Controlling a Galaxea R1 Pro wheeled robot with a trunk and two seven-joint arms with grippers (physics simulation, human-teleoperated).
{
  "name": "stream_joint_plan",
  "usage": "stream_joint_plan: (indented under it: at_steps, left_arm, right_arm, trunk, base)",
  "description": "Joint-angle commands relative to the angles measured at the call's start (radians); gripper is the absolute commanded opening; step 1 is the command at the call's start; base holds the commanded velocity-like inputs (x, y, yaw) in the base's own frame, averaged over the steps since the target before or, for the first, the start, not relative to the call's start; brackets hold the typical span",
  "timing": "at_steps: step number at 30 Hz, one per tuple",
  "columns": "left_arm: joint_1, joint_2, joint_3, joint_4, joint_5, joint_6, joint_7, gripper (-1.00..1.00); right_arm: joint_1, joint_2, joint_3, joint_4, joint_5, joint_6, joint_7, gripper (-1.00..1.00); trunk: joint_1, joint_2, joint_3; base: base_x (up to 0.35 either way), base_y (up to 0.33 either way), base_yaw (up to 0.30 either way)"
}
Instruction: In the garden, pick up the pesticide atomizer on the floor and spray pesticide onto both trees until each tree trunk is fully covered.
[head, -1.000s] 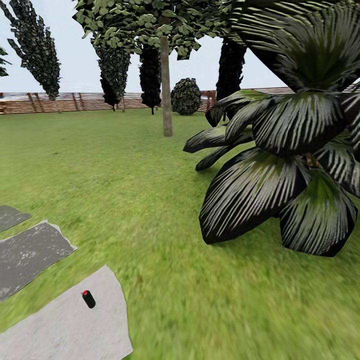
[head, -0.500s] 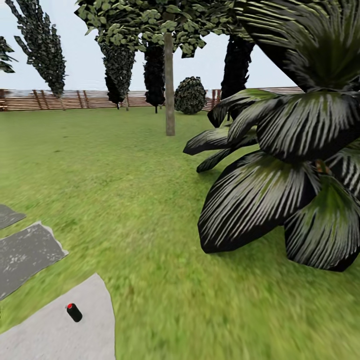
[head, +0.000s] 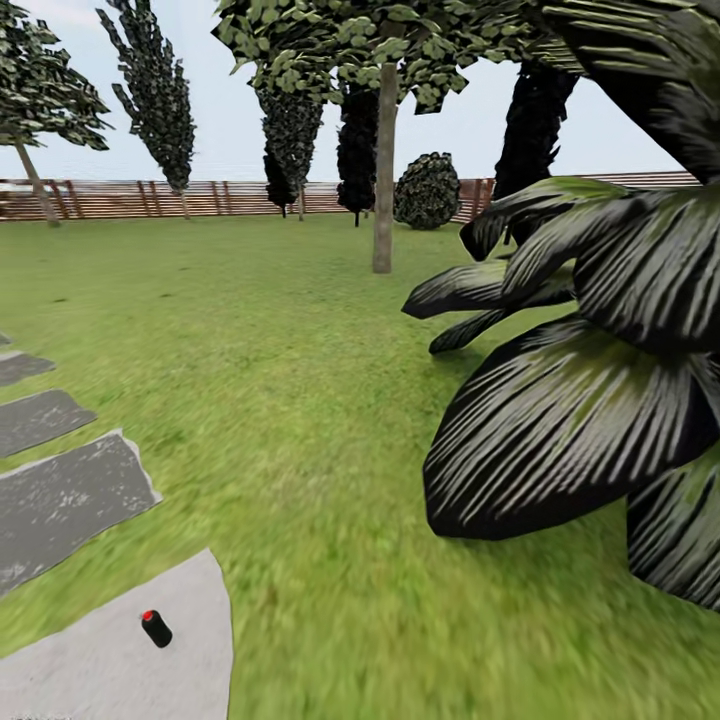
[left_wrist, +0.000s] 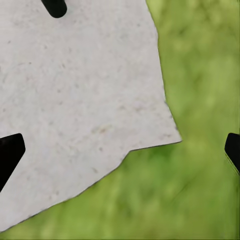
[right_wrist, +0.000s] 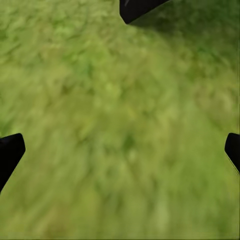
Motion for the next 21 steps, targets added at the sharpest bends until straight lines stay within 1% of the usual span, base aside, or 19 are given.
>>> stream_joint_plan:
  at_steps: [1, 12, 21]
  left_arm:
    - [0.000, 0.000, 0.000, 0.000, 0.000, 0.000, 0.000, 1.00]
    - [0.000, 0.000, 0.000, 0.000, 0.000, 0.000, 0.000, 1.00]
    - [0.000, 0.000, 0.000, 0.000, 0.000, 0.000, 0.000, 1.00]
  right_arm:
    - [0.000, 0.000, 0.000, 0.000, 0.000, 0.000, 0.000, 1.00]
    - [0.000, 0.000, 0.000, 0.000, 0.000, 0.000, 0.001, 1.00]
    - [0.000, 0.000, 0.000, 0.000, 0.000, 0.000, 0.001, 1.00]
  trunk:
    - [0.000, 0.000, 0.000]
    - [0.000, 0.000, 0.000]
    - [0.000, 0.000, 0.000]
  base:
    - [0.237, -0.170, 0.278]
    - [0.223, -0.153, 0.278]
    - [0.030, -0.011, 0.278]
